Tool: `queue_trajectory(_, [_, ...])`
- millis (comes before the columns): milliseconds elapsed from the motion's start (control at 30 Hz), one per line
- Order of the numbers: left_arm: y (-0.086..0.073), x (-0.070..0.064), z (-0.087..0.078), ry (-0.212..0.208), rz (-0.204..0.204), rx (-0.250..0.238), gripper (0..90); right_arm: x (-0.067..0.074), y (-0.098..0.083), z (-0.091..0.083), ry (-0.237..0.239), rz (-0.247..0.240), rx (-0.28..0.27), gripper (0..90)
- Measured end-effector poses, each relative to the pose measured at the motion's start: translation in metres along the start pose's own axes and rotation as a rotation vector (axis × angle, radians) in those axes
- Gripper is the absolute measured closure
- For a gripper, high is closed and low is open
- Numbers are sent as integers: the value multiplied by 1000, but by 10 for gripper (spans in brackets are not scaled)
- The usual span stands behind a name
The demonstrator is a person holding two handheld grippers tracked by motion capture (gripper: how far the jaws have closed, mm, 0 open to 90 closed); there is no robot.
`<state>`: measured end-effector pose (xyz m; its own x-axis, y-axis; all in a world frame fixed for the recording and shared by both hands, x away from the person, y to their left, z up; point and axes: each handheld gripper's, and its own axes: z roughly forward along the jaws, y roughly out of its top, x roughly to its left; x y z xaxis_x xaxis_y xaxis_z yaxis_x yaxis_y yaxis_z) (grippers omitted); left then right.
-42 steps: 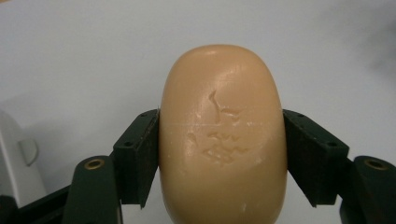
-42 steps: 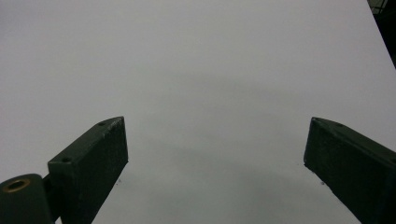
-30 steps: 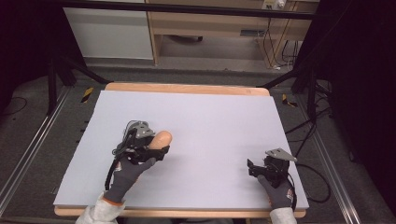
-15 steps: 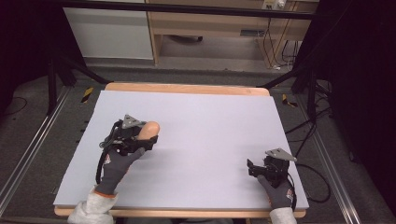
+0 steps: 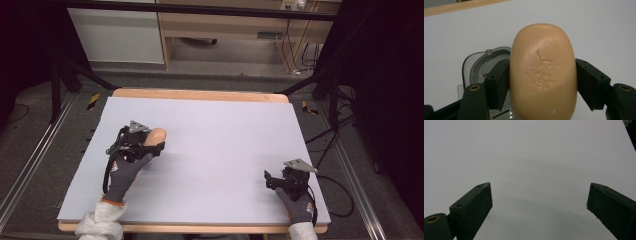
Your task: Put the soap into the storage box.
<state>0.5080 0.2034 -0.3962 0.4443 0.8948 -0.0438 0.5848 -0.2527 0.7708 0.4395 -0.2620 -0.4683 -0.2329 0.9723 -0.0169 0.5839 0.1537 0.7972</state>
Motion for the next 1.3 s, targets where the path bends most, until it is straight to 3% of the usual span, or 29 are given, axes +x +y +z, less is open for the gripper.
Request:
queue_trajectory(700, [-9, 26, 17, 55, -50, 48, 316, 0, 0, 1, -2, 1, 2, 64])
queue_trajectory(1300, [-17, 34, 21, 70, -67, 64, 316, 1, 0, 2, -1, -3, 5, 63])
